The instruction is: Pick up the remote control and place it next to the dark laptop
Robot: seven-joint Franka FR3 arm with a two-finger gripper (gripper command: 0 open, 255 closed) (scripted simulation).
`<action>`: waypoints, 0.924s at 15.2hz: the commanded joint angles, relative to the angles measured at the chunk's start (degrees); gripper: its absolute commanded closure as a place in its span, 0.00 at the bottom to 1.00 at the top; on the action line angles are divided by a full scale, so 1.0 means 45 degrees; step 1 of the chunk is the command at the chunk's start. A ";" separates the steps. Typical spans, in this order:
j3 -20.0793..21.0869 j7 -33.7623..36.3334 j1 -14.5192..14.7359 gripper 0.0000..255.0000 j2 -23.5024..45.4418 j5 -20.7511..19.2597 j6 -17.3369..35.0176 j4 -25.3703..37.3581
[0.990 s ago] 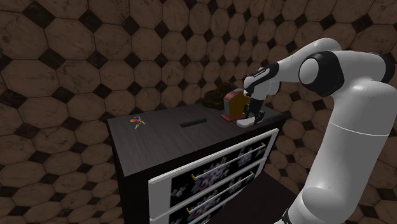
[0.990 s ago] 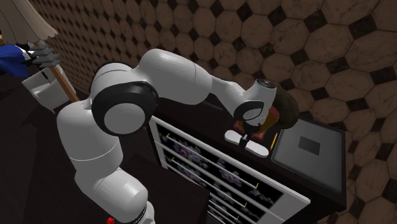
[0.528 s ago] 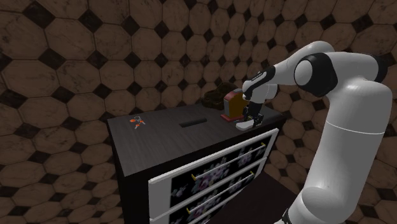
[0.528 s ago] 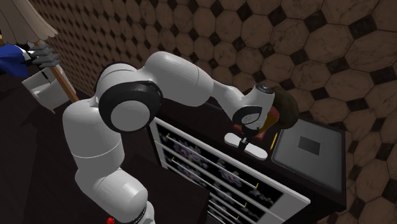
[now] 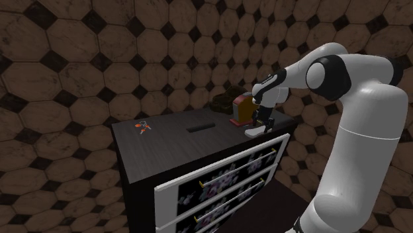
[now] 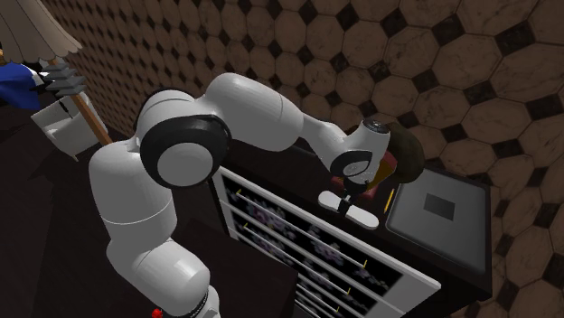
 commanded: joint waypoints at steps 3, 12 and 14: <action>-0.0064 0.0139 0.0056 0.00 -0.0253 -0.0206 -0.0377 0.0175; -0.0181 0.0475 0.0175 0.00 -0.0876 -0.0698 -0.1450 0.0755; -0.0181 0.0475 0.0175 0.00 -0.0876 -0.0698 -0.1450 0.0756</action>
